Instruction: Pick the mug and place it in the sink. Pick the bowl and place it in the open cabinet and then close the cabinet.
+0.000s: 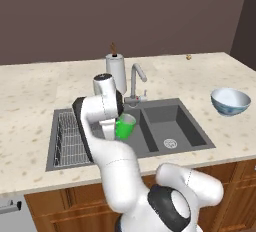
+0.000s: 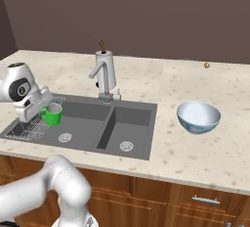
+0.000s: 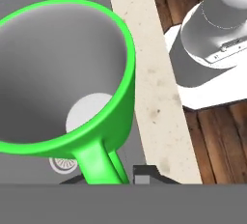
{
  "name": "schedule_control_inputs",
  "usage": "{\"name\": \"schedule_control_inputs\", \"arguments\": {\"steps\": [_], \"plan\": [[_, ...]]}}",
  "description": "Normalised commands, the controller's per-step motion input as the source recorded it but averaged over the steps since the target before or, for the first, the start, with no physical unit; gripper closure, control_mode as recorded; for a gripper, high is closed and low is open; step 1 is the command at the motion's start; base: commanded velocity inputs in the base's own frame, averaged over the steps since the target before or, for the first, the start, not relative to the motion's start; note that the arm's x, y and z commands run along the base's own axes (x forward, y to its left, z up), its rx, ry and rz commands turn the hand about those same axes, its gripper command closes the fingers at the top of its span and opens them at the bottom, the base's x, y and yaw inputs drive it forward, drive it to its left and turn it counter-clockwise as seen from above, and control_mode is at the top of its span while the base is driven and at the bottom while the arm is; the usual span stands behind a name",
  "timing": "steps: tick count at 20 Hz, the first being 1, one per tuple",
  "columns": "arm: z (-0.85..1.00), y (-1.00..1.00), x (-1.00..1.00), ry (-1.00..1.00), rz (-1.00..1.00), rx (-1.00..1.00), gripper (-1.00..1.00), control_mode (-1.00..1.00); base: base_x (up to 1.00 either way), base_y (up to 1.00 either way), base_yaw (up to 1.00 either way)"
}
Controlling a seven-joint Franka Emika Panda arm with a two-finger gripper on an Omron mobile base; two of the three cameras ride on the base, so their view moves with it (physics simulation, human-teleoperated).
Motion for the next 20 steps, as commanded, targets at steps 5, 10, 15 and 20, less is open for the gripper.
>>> {"name": "schedule_control_inputs", "arguments": {"steps": [5, 10, 15, 20], "plan": [[-0.12, -0.49, 0.27, 0.00, 0.03, 0.03, 1.00, -1.00, 0.00, 0.00, 0.00], [-0.23, -0.05, 0.63, 0.08, 0.00, 0.01, 1.00, -1.00, 0.00, 0.00, 0.00], [-0.25, 0.00, 0.60, 0.20, -0.03, 0.03, 1.00, -1.00, 0.00, 0.00, 0.00], [-0.27, 0.04, 0.55, 0.22, -0.07, 0.00, 1.00, -1.00, 0.00, 0.00, 0.00]]}}
